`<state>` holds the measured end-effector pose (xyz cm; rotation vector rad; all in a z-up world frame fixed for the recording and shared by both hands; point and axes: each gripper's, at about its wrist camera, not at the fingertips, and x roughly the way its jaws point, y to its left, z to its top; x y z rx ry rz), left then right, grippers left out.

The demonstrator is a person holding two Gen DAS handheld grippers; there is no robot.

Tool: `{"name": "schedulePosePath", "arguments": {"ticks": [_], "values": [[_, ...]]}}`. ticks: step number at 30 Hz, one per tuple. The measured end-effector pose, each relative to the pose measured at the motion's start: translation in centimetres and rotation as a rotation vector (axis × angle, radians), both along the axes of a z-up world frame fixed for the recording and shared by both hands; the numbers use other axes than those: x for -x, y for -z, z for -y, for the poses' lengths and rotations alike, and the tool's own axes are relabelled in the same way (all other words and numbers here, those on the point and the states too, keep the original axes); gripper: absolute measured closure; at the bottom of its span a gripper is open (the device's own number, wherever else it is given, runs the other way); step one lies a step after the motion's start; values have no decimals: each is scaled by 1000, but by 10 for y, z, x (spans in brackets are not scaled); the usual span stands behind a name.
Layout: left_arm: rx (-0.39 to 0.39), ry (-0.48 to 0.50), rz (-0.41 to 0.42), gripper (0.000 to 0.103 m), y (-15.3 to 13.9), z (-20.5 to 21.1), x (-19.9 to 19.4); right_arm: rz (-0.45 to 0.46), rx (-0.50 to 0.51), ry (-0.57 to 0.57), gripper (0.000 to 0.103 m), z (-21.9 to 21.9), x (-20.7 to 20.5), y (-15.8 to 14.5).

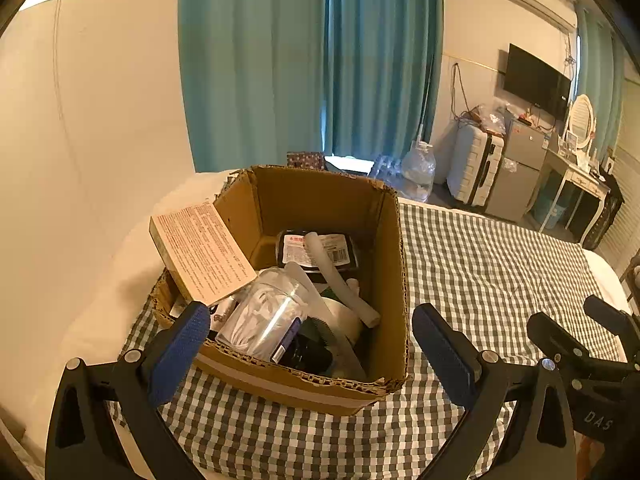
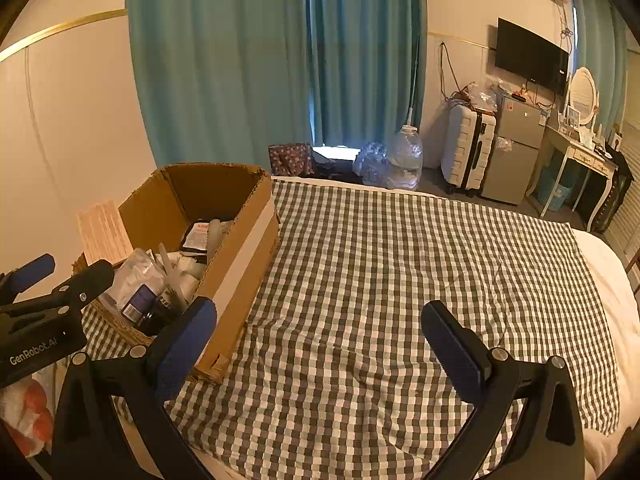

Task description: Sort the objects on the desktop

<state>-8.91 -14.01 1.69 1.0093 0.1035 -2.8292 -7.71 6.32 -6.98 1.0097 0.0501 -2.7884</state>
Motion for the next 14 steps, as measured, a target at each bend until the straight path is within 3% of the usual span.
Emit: {"name": "schedulePosePath", "arguments": {"ticks": [7,14], "values": [[-41,-22,20,0,5,6,2,-11,-17,1,0,0,-2,0],[-4,-62,14,0,10,9,-1,9,-16,0,0,-3,-1,4]]}}
